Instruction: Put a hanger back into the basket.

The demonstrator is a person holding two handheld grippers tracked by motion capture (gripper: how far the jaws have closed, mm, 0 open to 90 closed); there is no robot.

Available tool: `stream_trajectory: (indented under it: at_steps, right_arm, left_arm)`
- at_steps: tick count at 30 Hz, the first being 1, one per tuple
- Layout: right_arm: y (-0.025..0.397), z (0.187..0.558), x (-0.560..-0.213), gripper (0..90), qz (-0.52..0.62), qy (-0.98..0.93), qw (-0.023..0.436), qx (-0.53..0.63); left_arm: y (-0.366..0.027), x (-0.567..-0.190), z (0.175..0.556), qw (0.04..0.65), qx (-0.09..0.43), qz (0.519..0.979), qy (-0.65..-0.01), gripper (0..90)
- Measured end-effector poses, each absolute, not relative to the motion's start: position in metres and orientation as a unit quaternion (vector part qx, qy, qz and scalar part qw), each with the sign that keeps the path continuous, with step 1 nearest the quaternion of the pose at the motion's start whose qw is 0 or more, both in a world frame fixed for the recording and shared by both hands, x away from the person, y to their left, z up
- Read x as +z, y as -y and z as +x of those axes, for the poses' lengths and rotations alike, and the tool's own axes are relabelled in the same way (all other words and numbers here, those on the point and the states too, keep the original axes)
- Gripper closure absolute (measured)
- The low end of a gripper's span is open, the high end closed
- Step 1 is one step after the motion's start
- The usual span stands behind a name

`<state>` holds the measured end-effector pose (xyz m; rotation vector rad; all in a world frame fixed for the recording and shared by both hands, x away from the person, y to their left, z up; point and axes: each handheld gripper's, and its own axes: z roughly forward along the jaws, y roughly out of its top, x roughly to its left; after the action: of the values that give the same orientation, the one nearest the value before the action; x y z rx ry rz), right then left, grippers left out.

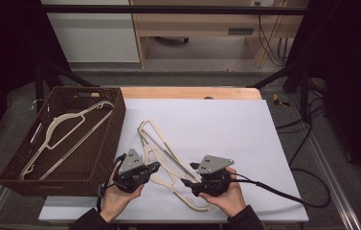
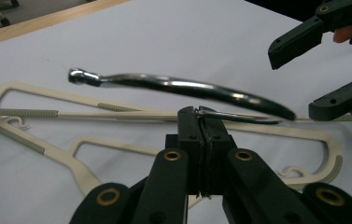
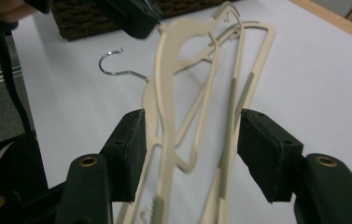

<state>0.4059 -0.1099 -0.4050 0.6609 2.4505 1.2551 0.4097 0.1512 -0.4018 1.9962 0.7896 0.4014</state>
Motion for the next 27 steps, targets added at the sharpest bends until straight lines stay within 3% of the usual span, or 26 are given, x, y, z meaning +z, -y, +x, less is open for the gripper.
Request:
stream_trajectory:
  at_steps: [11, 12, 14, 15, 22, 26, 27]
  right_arm:
    - [0.071, 0.412, -0.416, 62.0, 0.222, -0.874, 0.17, 0.398]
    - [0.07, 0.413, -0.418, 69.4, 0.222, -0.877, 0.173, 0.389]
    - [0.069, 0.413, -0.42, 71.7, 0.225, -0.877, 0.176, 0.386]
    - [0.069, 0.413, -0.42, 79.1, 0.22, -0.881, 0.167, 0.384]
    - [0.069, 0.41, -0.419, 81.2, 0.205, -0.884, 0.187, 0.377]
    - [0.075, 0.413, -0.412, 83.0, 0.195, -0.887, 0.209, 0.363]
    - [0.079, 0.416, -0.407, 84.4, 0.194, -0.887, 0.224, 0.353]
  left_arm:
    - [-0.147, -0.4, 0.408, 0.454, 0.162, 0.815, -0.322, 88.6]
    - [-0.146, -0.4, 0.408, 0.454, 0.162, 0.815, -0.323, 88.5]
    - [-0.146, -0.401, 0.407, 0.454, 0.162, 0.815, -0.321, 88.5]
    - [-0.145, -0.401, 0.407, 0.454, 0.163, 0.815, -0.32, 88.5]
    - [-0.148, -0.4, 0.408, 0.47, 0.156, 0.812, -0.311, 87.1]
    - [-0.155, -0.396, 0.409, 0.481, 0.155, 0.805, -0.311, 77.3]
    - [-0.158, -0.394, 0.41, 0.484, 0.153, 0.803, -0.314, 71.0]
